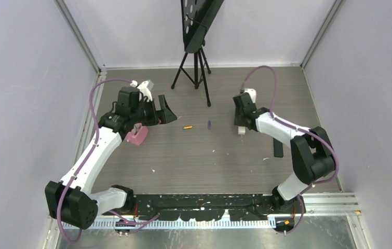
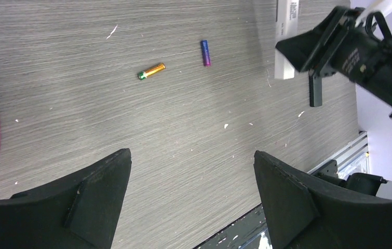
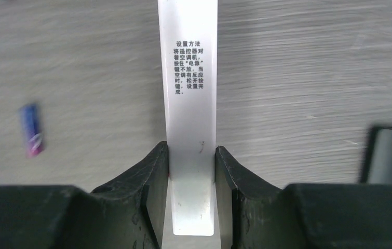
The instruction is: Load the batteries into the remote control
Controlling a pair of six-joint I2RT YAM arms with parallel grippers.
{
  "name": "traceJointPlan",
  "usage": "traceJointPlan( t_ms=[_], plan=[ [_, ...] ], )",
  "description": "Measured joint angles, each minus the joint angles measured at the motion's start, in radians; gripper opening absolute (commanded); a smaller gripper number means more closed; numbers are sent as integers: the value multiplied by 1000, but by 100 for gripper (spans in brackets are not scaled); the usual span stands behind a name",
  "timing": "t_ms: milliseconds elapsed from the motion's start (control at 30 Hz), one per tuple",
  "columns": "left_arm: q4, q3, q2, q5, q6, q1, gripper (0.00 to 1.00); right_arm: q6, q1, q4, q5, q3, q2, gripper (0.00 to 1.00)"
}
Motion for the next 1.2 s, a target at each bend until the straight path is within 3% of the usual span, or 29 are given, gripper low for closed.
traceJointPlan(
  t_ms=[200,400,600,800,967,1200],
  plan=[
    [-3,-8,-6,5,0,0,91,2,-161,30,20,8,126,30],
    [-9,-15,-8,7,1,0,91,-5,-196,26,-21,93,214,60],
    [-16,-15,-9,6,4,0,91,18,-211,-33,-28,117,214,78],
    [-18,-15,-10,5,8,0,92,87,-237,-129,24,70,52,79],
    [-20,-24,-20,4,11,0,92,219,-301,-176,174,-71,-151,79],
    [-18,-33,-23,14,11,0,92,344,-410,-278,206,-194,-174,79]
  ],
)
